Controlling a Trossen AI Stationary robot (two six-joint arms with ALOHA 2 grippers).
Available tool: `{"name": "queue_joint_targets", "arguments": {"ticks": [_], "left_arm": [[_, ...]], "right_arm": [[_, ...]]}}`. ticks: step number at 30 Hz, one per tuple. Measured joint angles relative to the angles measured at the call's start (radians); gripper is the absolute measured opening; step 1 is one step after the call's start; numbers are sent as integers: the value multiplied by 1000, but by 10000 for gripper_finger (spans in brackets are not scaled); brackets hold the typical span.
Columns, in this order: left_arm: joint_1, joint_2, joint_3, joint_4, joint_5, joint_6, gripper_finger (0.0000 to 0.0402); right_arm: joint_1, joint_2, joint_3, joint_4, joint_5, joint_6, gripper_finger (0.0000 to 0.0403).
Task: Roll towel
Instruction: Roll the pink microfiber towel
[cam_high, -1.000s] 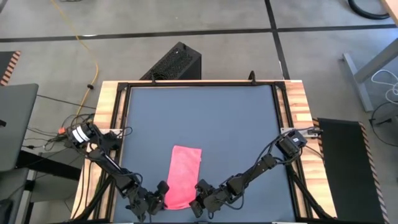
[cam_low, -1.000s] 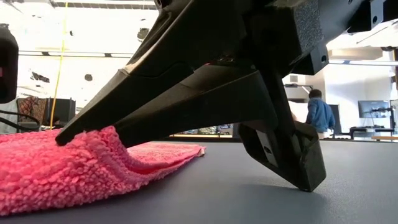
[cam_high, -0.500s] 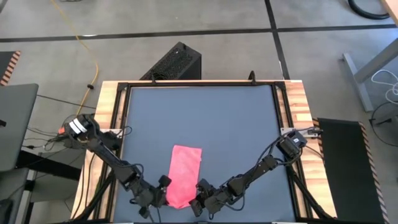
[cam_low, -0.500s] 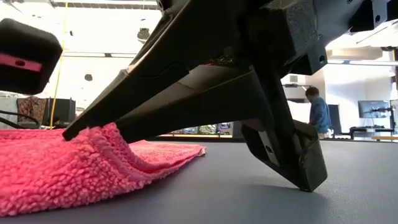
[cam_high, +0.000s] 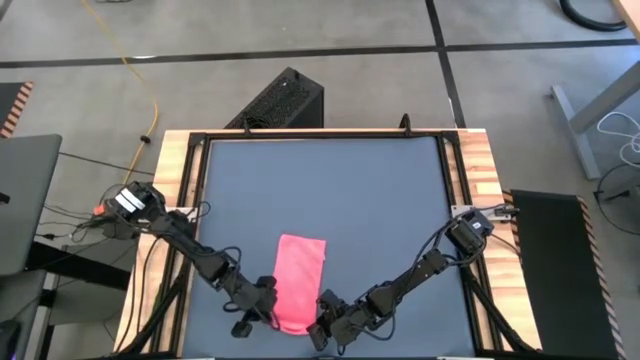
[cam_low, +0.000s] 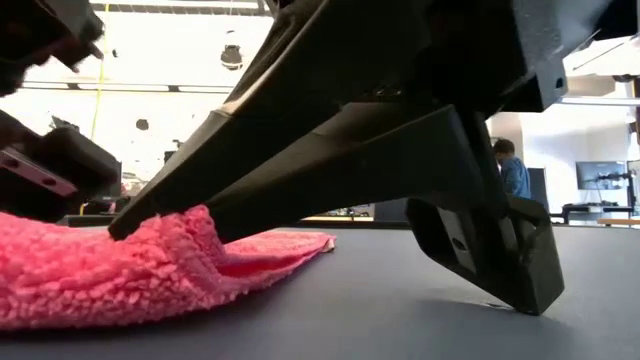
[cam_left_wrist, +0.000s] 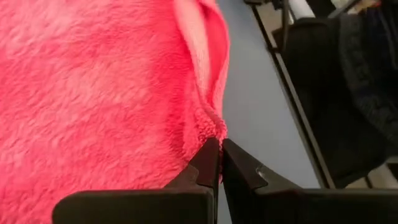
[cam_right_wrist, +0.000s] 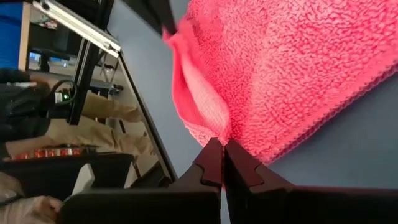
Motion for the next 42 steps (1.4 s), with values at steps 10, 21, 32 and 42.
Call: {"name": "queue_joint_targets", "arguments": {"ticks": [10, 21, 32, 42], "left_arm": [[30, 0, -60, 69, 0, -110, 0], [29, 0, -60, 72, -6, -113, 0], [39, 0, -60, 68, -9, -146, 0], [63, 0, -60, 45, 36, -222, 0]], "right_arm": [[-23, 0, 0, -6, -37, -25, 80], [-23, -78, -3, -140, -2, -151, 108], [52, -121, -8, -251, 138, -583, 124], [99, -119, 46, -140, 418, -1218, 167]]}}
